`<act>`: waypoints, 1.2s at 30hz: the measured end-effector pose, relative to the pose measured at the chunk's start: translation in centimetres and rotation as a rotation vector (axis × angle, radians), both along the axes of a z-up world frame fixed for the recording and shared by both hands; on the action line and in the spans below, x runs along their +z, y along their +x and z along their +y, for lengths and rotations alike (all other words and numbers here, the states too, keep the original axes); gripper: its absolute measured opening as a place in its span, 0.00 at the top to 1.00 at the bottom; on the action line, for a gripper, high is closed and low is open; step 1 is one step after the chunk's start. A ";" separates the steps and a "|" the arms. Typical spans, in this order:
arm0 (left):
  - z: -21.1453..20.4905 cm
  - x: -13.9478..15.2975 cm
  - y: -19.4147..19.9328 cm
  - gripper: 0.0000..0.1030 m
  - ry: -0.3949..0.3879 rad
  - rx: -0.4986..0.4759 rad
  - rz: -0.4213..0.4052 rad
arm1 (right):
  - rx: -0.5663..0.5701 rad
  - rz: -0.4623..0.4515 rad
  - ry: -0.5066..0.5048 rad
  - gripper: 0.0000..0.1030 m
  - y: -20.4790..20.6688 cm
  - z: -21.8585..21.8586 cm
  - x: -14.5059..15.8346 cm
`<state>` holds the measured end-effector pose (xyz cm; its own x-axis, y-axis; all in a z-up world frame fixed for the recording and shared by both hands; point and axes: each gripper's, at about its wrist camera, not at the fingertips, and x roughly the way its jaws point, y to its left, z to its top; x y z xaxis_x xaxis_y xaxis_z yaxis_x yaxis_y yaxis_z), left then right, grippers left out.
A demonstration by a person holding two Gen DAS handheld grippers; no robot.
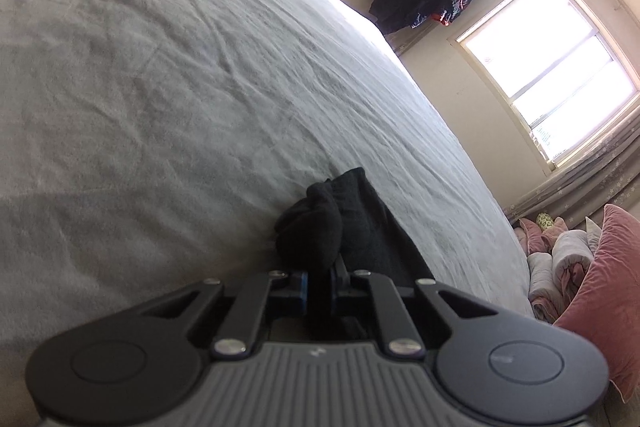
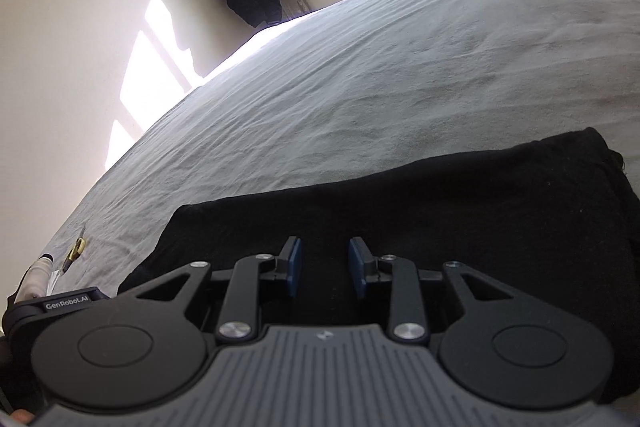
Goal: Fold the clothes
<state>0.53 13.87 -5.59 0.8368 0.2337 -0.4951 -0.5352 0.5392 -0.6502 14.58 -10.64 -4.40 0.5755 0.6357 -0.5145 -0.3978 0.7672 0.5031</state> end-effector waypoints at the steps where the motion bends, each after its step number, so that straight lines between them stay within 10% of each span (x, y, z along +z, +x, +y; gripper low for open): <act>1: -0.2 0.4 -0.1 0.92 0.021 -0.006 -0.012 | 0.021 0.005 0.028 0.69 0.0 0.0 0.2; 10: -3.8 5.1 0.1 0.92 0.261 -0.151 -0.173 | 0.132 0.079 0.060 0.80 0.5 1.5 -1.0; 20: -9.1 6.9 3.2 0.92 0.307 -0.457 -0.312 | 0.030 0.186 0.291 0.47 2.3 -5.9 0.9; 36: -16.3 2.1 9.5 0.79 0.284 -1.035 -0.121 | -0.123 0.363 0.604 0.37 3.4 -14.2 -1.5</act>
